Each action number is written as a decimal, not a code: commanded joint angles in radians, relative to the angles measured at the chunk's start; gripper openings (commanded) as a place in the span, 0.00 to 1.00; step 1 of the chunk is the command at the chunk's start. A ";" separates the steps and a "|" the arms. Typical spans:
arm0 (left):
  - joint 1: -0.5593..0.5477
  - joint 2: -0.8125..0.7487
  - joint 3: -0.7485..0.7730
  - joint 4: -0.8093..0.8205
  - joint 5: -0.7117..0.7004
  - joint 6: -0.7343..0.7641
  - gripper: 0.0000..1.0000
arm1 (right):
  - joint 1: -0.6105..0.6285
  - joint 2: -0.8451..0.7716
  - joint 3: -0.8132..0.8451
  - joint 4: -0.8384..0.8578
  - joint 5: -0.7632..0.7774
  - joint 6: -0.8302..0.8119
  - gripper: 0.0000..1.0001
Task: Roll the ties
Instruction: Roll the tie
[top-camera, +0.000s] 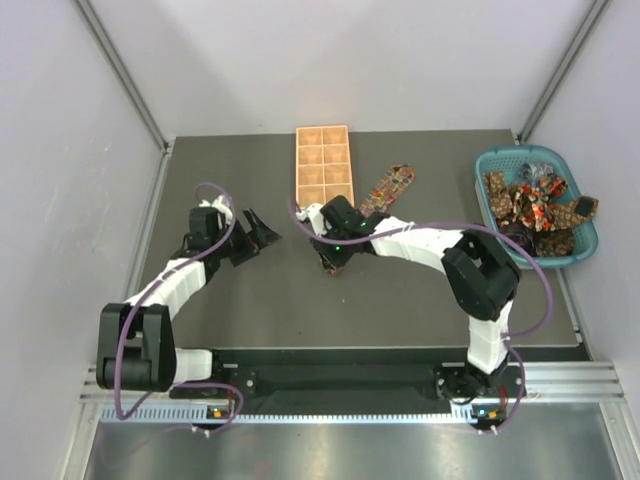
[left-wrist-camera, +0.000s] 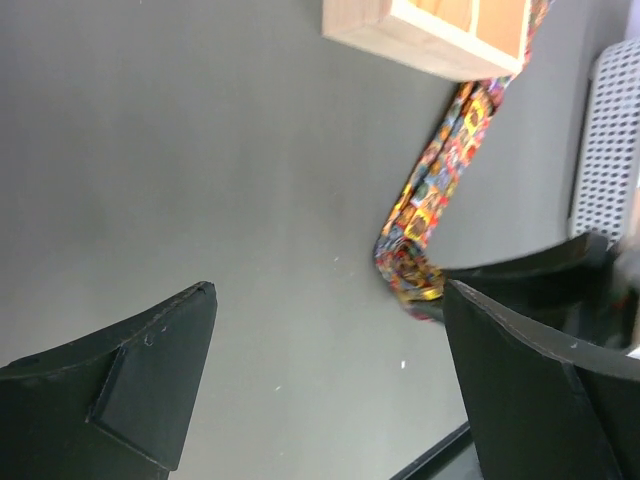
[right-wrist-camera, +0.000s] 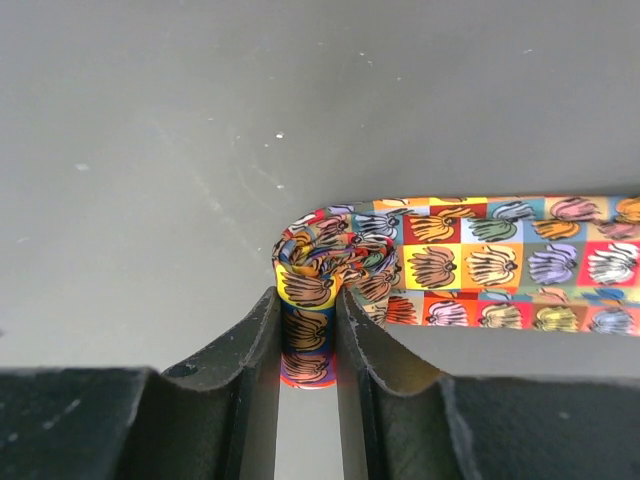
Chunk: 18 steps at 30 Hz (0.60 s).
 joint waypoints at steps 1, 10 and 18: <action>-0.037 -0.027 -0.019 0.080 -0.049 0.041 0.99 | -0.066 0.022 0.048 0.001 -0.293 0.040 0.12; -0.264 0.006 0.021 0.077 -0.249 0.167 0.99 | -0.186 0.159 0.155 -0.083 -0.583 0.039 0.14; -0.411 0.063 0.064 0.081 -0.358 0.317 0.98 | -0.290 0.269 0.244 -0.171 -0.709 0.011 0.14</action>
